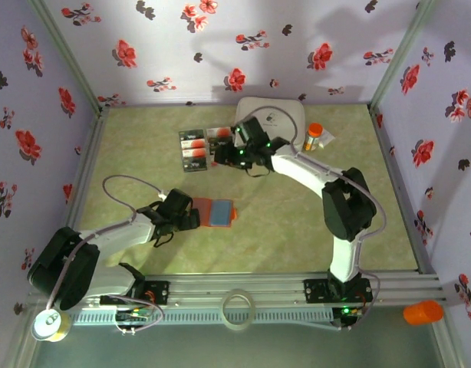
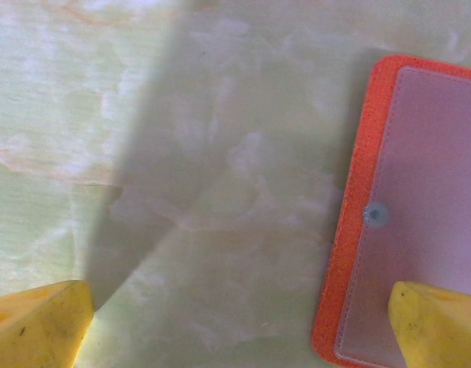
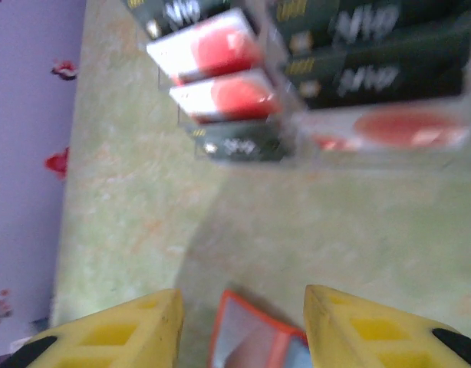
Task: Put the credit cards into the card holder
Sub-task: Pick up the credit card from the card slot.
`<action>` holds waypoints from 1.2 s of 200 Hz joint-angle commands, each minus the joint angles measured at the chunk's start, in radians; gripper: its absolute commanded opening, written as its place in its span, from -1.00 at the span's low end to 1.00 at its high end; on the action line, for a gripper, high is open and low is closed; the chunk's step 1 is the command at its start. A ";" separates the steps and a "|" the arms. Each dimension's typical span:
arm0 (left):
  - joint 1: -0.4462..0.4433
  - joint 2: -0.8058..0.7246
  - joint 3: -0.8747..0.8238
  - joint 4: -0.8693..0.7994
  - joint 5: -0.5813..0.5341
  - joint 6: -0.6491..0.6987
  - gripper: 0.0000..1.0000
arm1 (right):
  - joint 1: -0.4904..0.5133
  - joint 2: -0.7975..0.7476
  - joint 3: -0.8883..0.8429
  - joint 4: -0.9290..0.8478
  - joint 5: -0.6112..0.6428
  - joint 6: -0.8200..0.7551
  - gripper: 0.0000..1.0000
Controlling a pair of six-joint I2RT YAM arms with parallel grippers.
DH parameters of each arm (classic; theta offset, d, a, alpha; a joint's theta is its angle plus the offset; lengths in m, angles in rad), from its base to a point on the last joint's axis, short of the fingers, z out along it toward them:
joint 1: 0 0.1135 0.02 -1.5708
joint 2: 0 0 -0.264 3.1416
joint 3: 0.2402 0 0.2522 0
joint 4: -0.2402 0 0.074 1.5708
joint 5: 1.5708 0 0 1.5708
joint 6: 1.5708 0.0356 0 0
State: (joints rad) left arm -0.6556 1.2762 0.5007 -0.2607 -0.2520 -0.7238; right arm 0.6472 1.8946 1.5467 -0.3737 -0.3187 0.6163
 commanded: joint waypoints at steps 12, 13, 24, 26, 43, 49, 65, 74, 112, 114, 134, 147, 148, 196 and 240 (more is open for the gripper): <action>-0.006 0.012 -0.040 0.004 -0.009 -0.032 0.99 | -0.021 0.096 0.209 -0.369 0.157 -0.343 -0.07; -0.007 0.012 -0.040 0.004 -0.009 -0.032 0.99 | -0.021 0.100 0.216 -0.375 0.160 -0.346 -0.07; -0.006 0.015 -0.042 0.005 -0.007 -0.035 0.99 | -0.021 0.142 0.290 -0.431 0.179 -0.413 -0.07; -0.006 0.014 -0.042 0.005 -0.007 -0.035 0.99 | -0.021 0.149 0.303 -0.439 0.182 -0.422 -0.07; -0.007 0.016 -0.042 0.005 -0.007 -0.034 1.00 | -0.017 0.210 0.391 -0.490 0.208 -0.518 -0.08; -0.007 0.017 -0.042 0.006 -0.007 -0.033 0.99 | -0.015 0.226 0.414 -0.501 0.219 -0.544 -0.08; -0.008 0.022 -0.041 0.005 -0.007 -0.028 0.99 | -0.011 0.270 0.471 -0.524 0.234 -0.593 -0.08; -0.007 0.026 -0.040 0.005 -0.007 -0.026 1.00 | -0.006 0.288 0.492 -0.528 0.234 -0.615 -0.08; -0.008 0.033 -0.031 0.001 0.000 -0.023 1.00 | 0.031 0.380 0.611 -0.559 0.249 -0.683 -0.08; -0.008 0.032 -0.031 0.000 0.000 -0.024 0.99 | 0.033 0.386 0.619 -0.561 0.248 -0.684 -0.08; -0.007 0.035 -0.032 0.001 0.004 -0.029 0.99 | 0.057 0.430 0.677 -0.567 0.239 -0.694 -0.08; -0.008 0.037 -0.032 0.003 0.005 -0.033 1.00 | 0.072 0.453 0.704 -0.559 0.238 -0.698 -0.07; -0.007 0.037 -0.032 0.002 0.005 -0.033 0.99 | 0.072 0.454 0.707 -0.560 0.239 -0.699 -0.07; -0.007 0.037 -0.039 0.004 0.008 -0.032 1.00 | 0.083 0.503 0.759 -0.543 0.277 -0.697 0.00; -0.007 0.046 -0.035 0.010 0.013 -0.028 0.99 | 0.078 0.521 0.766 -0.515 0.329 -0.706 0.04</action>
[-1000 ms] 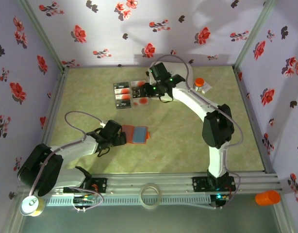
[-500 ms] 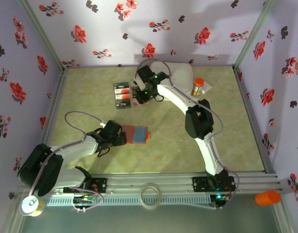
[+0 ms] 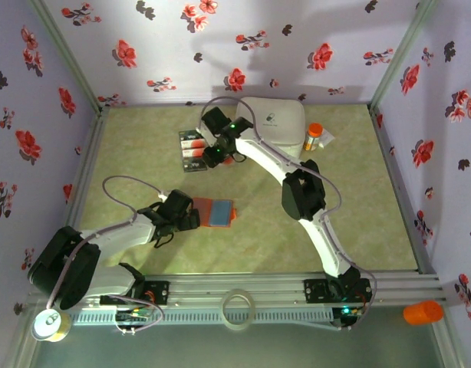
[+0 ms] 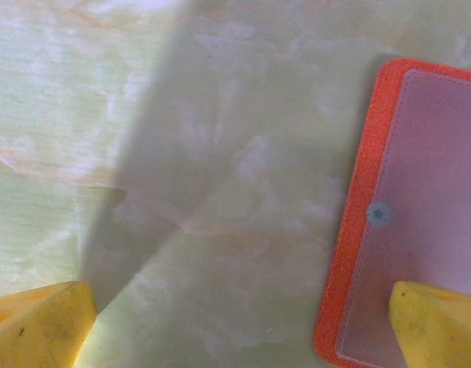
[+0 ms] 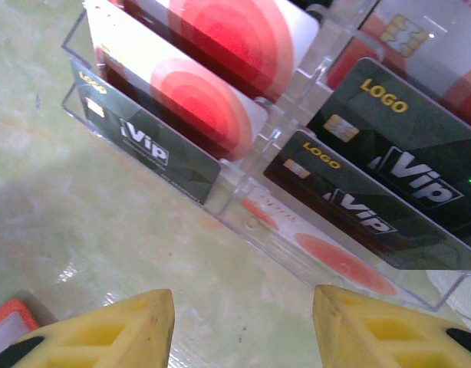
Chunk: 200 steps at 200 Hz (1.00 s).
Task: Put the credit cards into the card holder
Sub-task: Pick up the credit card from the card slot.
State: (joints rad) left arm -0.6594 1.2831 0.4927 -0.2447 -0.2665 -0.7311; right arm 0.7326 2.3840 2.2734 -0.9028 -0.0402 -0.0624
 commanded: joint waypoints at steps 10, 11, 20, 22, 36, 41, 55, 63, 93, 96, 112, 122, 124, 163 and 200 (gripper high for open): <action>-0.003 0.040 -0.026 -0.007 0.029 -0.022 0.99 | -0.010 0.041 0.045 0.015 0.055 -0.029 0.04; -0.003 0.040 -0.026 -0.007 0.030 -0.023 0.99 | -0.010 0.042 0.046 0.015 0.055 -0.029 0.04; -0.003 0.038 -0.026 -0.006 0.029 -0.024 0.99 | -0.010 0.049 0.049 0.017 0.060 -0.031 0.04; -0.004 0.039 -0.026 -0.005 0.029 -0.023 0.99 | -0.010 0.050 0.050 0.017 0.062 -0.031 0.04; -0.003 0.041 -0.026 -0.005 0.034 -0.023 1.00 | -0.012 0.062 0.051 0.024 0.072 -0.037 0.04; -0.003 0.041 -0.026 -0.004 0.034 -0.025 0.99 | -0.012 0.064 0.051 0.027 0.074 -0.040 0.04; -0.005 0.044 -0.027 -0.002 0.038 -0.024 1.00 | -0.013 0.072 0.053 0.034 0.081 -0.042 0.04; -0.005 0.044 -0.027 -0.001 0.040 -0.026 0.99 | -0.013 0.077 0.055 0.037 0.086 -0.045 0.04; -0.007 0.045 -0.026 -0.001 0.043 -0.032 0.99 | -0.015 0.093 0.059 0.054 0.122 -0.066 0.03; -0.008 0.047 -0.026 -0.001 0.044 -0.031 0.99 | -0.015 0.094 0.058 0.056 0.126 -0.068 0.04; -0.012 0.050 -0.025 0.001 0.046 -0.033 0.99 | -0.014 0.099 0.058 0.059 0.141 -0.083 0.03; -0.012 0.051 -0.025 0.001 0.046 -0.033 0.99 | -0.015 0.101 0.057 0.059 0.145 -0.096 0.03; -0.012 0.052 -0.025 0.001 0.046 -0.033 1.00 | -0.014 0.101 0.057 0.057 0.146 -0.099 0.03; -0.016 0.062 -0.023 0.004 0.047 -0.037 1.00 | -0.005 0.088 0.031 0.073 0.198 -0.154 0.02; -0.018 0.071 -0.019 0.007 0.047 -0.037 0.99 | -0.006 0.110 0.035 0.071 0.206 -0.175 0.02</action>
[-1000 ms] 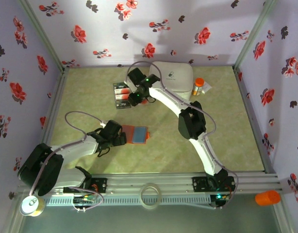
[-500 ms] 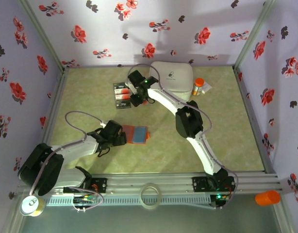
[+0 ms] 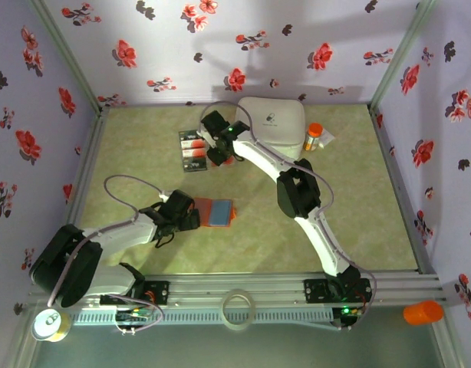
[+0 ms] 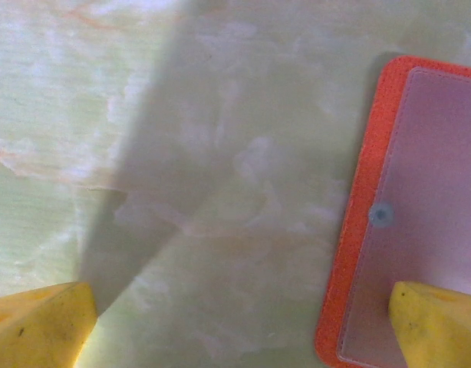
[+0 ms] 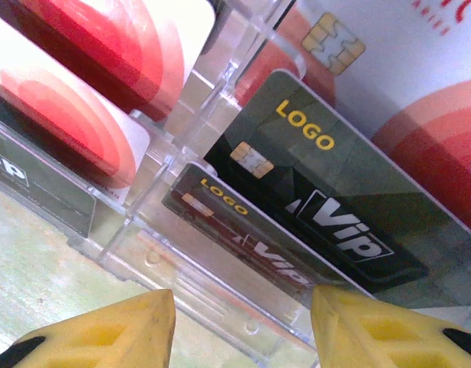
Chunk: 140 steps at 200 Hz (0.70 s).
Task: Put the credit cards into the card holder
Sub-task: Pick up the credit card from the card slot.
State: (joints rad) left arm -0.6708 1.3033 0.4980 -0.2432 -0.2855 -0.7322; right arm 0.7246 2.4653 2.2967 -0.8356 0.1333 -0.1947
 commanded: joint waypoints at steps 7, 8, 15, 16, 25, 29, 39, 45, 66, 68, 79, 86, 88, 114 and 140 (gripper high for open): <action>-0.007 0.054 -0.023 0.005 0.066 -0.037 0.99 | 0.002 0.034 0.015 0.000 0.031 -0.044 0.02; -0.006 0.054 -0.023 0.005 0.066 -0.037 0.99 | 0.002 0.035 0.014 0.000 0.030 -0.044 0.02; -0.006 0.056 -0.022 0.007 0.066 -0.037 0.99 | 0.002 0.040 0.014 -0.002 0.028 -0.046 0.02; -0.006 0.056 -0.022 0.007 0.066 -0.037 0.99 | 0.002 0.041 0.014 -0.004 0.026 -0.046 0.02; -0.008 0.059 -0.023 0.008 0.067 -0.039 0.99 | 0.002 0.045 0.014 -0.007 0.019 -0.047 0.02; -0.007 0.059 -0.022 0.008 0.067 -0.040 0.99 | 0.002 0.048 0.015 -0.010 0.016 -0.049 0.02; -0.009 0.061 -0.023 0.011 0.067 -0.040 0.99 | 0.002 0.052 0.014 -0.016 0.013 -0.050 0.01; -0.009 0.062 -0.021 0.010 0.068 -0.042 0.99 | 0.002 0.055 0.015 -0.019 0.010 -0.052 0.01; -0.011 0.063 -0.019 0.010 0.067 -0.044 0.99 | 0.002 0.057 0.009 -0.034 0.003 -0.055 0.01; -0.010 0.063 -0.019 0.010 0.067 -0.043 0.99 | 0.002 0.057 0.008 -0.036 0.002 -0.055 0.01; -0.012 0.063 -0.019 0.011 0.066 -0.043 1.00 | 0.002 0.054 0.005 -0.048 -0.005 -0.054 -0.01; -0.012 0.063 -0.020 0.010 0.067 -0.044 0.99 | 0.002 0.049 0.000 -0.053 -0.011 -0.054 -0.04; -0.013 0.063 -0.020 0.010 0.067 -0.044 0.99 | 0.002 0.049 -0.003 -0.055 -0.013 -0.053 -0.04; -0.014 0.065 -0.018 0.012 0.067 -0.044 0.99 | 0.008 0.028 -0.035 -0.058 -0.020 -0.057 -0.18; -0.015 0.064 -0.018 0.012 0.067 -0.044 0.99 | 0.017 0.000 -0.070 -0.054 -0.021 -0.057 -0.30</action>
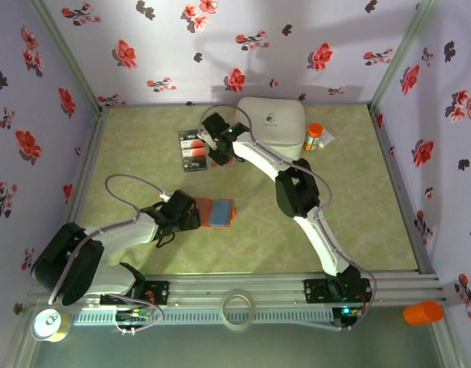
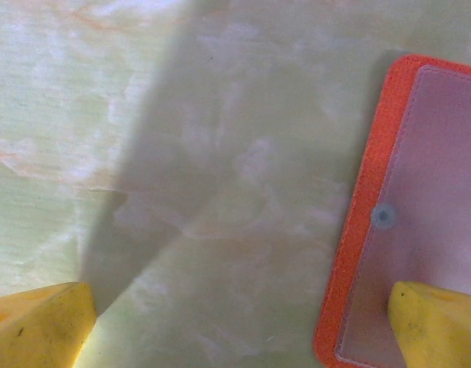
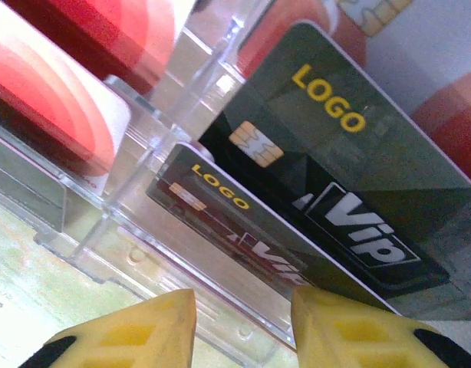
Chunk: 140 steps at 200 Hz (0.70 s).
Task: Put the credit cards into the card holder
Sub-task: Pick up the credit card from the card slot.
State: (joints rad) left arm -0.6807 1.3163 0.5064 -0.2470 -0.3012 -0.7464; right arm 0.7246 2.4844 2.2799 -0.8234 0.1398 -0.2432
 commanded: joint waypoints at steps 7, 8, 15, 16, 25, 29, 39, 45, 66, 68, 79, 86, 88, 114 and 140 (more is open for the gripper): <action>-0.005 0.050 -0.026 0.014 0.082 -0.029 0.99 | 0.019 -0.028 -0.060 -0.066 -0.029 -0.008 -0.33; -0.005 0.050 -0.026 0.014 0.082 -0.030 0.99 | 0.019 -0.029 -0.061 -0.067 -0.028 -0.008 -0.33; -0.005 0.049 -0.026 0.014 0.082 -0.029 0.99 | 0.022 -0.036 -0.068 -0.067 -0.030 -0.008 -0.35; -0.005 0.049 -0.026 0.014 0.083 -0.029 0.99 | 0.022 -0.037 -0.068 -0.067 -0.030 -0.008 -0.35; -0.005 0.049 -0.027 0.014 0.082 -0.030 0.99 | 0.025 -0.047 -0.075 -0.069 -0.034 -0.007 -0.36; -0.005 0.049 -0.028 0.014 0.082 -0.029 0.99 | 0.026 -0.050 -0.078 -0.070 -0.036 -0.007 -0.36; -0.006 0.049 -0.028 0.014 0.083 -0.028 0.99 | 0.031 -0.057 -0.084 -0.075 -0.039 -0.007 -0.37; -0.006 0.049 -0.028 0.014 0.082 -0.030 0.99 | 0.034 -0.061 -0.087 -0.079 -0.039 -0.007 -0.38; -0.007 0.049 -0.030 0.017 0.081 -0.030 0.99 | 0.046 -0.076 -0.100 -0.088 -0.040 -0.010 -0.39; -0.007 0.049 -0.030 0.017 0.080 -0.029 0.99 | 0.048 -0.076 -0.102 -0.089 -0.040 -0.010 -0.39; -0.007 0.049 -0.029 0.017 0.080 -0.030 1.00 | 0.053 -0.081 -0.109 -0.088 -0.032 -0.013 -0.40; -0.008 0.049 -0.030 0.017 0.081 -0.031 0.99 | 0.054 -0.084 -0.112 -0.087 -0.026 -0.014 -0.41; -0.007 0.050 -0.030 0.017 0.081 -0.031 0.99 | 0.056 -0.084 -0.113 -0.086 -0.024 -0.014 -0.41; -0.008 0.049 -0.028 0.017 0.082 -0.030 0.99 | 0.060 -0.093 -0.127 -0.059 0.028 -0.024 -0.46; -0.009 0.048 -0.027 0.017 0.083 -0.031 0.99 | 0.062 -0.097 -0.123 -0.046 0.052 -0.033 -0.61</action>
State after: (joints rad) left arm -0.6838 1.3163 0.5068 -0.2470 -0.3038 -0.7498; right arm 0.7784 2.4260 2.1700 -0.8547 0.1535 -0.2588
